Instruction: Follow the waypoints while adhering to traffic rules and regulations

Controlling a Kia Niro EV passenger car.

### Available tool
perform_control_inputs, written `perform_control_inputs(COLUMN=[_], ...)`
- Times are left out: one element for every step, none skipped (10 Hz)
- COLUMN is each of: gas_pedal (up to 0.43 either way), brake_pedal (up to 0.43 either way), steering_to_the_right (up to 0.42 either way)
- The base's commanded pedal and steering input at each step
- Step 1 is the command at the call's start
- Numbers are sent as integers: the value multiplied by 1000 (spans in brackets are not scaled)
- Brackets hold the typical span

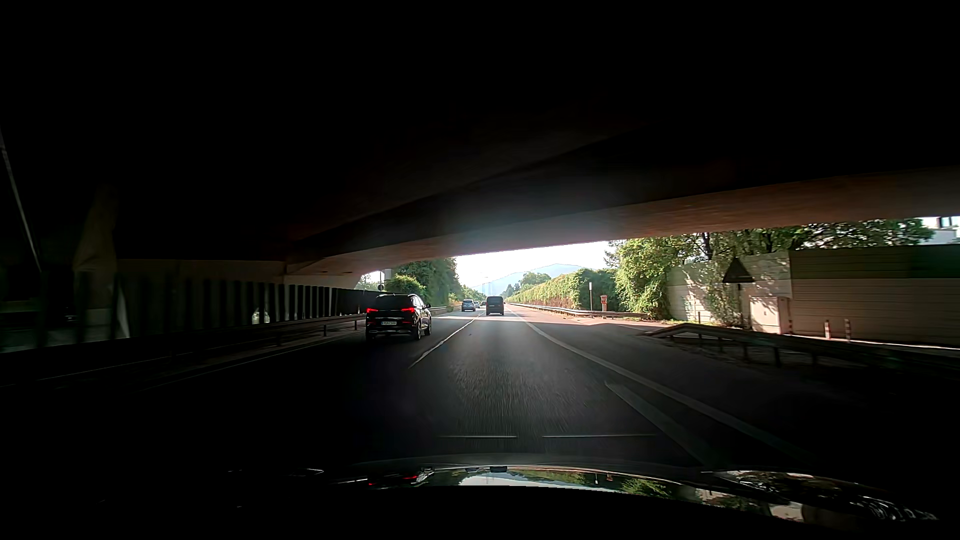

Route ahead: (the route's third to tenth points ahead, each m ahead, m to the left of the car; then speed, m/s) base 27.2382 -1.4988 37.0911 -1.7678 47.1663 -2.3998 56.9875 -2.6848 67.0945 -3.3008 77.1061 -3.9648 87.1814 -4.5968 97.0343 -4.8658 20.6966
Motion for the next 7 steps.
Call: perform_control_inputs(gas_pedal=[177, 177, 177, 177, 177, 177, 177], brake_pedal=[0, 0, 0, 0, 0, 0, 0], steering_to_the_right=[3, 3, 3, 3, 3, 3, 3])
